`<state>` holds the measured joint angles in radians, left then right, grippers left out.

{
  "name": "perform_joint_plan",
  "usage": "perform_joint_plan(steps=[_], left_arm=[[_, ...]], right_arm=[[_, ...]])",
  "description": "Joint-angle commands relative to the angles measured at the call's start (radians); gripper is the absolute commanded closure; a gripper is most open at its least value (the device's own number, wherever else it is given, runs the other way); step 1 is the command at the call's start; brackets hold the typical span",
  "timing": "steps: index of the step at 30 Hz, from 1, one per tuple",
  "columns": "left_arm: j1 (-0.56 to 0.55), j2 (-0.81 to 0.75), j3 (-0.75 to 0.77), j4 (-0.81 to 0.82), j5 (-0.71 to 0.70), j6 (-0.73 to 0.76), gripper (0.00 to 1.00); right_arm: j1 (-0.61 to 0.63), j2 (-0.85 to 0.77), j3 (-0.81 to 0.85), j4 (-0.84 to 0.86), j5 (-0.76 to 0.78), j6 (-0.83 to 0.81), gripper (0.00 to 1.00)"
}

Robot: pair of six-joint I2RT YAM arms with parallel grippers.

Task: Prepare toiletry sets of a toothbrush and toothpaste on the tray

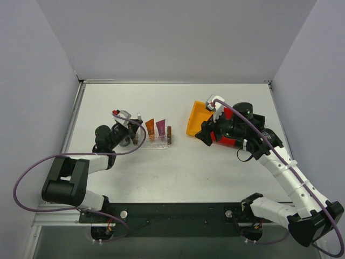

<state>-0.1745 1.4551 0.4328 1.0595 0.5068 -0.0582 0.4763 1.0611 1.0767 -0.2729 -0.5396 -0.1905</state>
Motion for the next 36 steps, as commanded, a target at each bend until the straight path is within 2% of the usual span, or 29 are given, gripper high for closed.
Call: perform_joint_plan(steps=[1,36], left_arm=[[0.007,0.008,0.009,0.073,0.026,0.012,1.00],[0.009,0.017,0.009,0.073,0.039,0.051,1.00]], right_arm=[[-0.007,0.002,0.005,0.037,-0.028,0.000,0.39],[-0.008,0.002,0.003,0.032,-0.026,-0.001,0.39]])
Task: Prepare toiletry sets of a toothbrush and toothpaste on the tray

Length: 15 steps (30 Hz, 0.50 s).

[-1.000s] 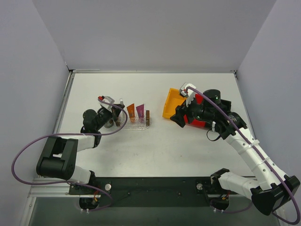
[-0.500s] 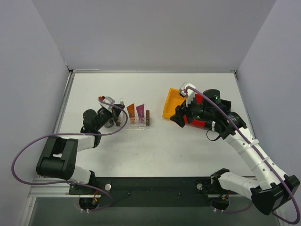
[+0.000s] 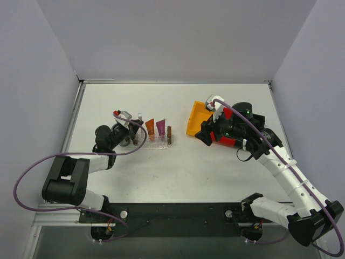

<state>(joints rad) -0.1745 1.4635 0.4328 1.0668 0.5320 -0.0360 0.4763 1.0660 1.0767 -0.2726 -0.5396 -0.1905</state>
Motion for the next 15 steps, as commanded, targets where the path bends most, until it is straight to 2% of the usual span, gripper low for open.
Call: perform_joint_plan(steps=[1,15], left_arm=[[0.009,0.011,0.011,0.059,0.016,0.027,1.00],[0.009,0.011,0.041,-0.005,0.011,0.030,1.00]], right_arm=[[-0.008,-0.001,0.003,0.033,-0.026,-0.001,0.39],[-0.008,0.000,0.000,0.033,-0.026,-0.003,0.39]])
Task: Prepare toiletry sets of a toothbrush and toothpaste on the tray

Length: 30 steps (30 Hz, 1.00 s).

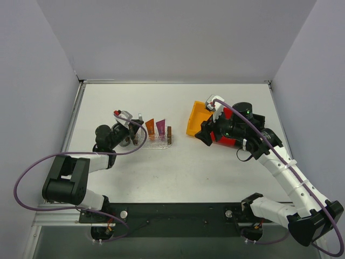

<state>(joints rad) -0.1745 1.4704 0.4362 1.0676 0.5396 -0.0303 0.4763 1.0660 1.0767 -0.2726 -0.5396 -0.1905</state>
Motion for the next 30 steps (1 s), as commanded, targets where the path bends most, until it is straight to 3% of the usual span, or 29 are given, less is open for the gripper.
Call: perform_joint_plan(steps=[1,12,22,30], left_arm=[[0.007,0.004,0.039,-0.011,0.005,0.050,1.00],[0.007,-0.004,0.064,-0.072,0.008,0.063,0.90],[0.009,-0.005,0.061,-0.069,0.016,0.067,0.87],[0.007,-0.009,0.059,-0.066,0.028,0.072,0.75]], right_arm=[[-0.008,-0.001,0.000,0.033,-0.026,-0.003,0.39],[-0.008,-0.001,-0.004,0.033,-0.026,-0.003,0.39],[-0.011,-0.001,-0.004,0.035,-0.026,-0.004,0.39],[-0.013,-0.001,-0.004,0.033,-0.028,-0.003,0.39]])
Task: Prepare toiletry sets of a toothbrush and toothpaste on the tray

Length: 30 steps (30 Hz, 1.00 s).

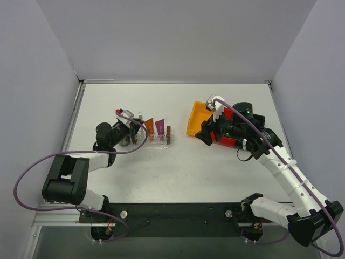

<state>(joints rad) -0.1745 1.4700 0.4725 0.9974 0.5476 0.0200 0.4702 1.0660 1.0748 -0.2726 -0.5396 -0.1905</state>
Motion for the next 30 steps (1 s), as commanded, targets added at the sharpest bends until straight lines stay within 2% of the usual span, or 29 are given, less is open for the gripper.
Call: perform_joint_plan(steps=[1,7,18,24,30], left_arm=[[0.007,-0.010,0.023,0.004,0.020,0.021,0.74],[0.007,-0.008,0.023,0.001,0.020,0.021,0.68],[0.007,-0.004,0.031,-0.006,0.015,0.020,0.66],[0.009,-0.007,0.029,-0.008,0.008,0.020,0.56],[0.009,-0.022,0.023,-0.023,-0.003,0.032,0.53]], right_arm=[[-0.007,-0.001,-0.003,0.035,-0.028,-0.003,0.39],[-0.007,0.003,0.000,0.035,-0.031,-0.003,0.39],[-0.007,0.012,0.005,0.032,-0.031,0.002,0.39],[-0.008,0.014,0.004,0.033,-0.033,0.002,0.39],[-0.008,0.015,0.004,0.033,-0.033,0.002,0.39]])
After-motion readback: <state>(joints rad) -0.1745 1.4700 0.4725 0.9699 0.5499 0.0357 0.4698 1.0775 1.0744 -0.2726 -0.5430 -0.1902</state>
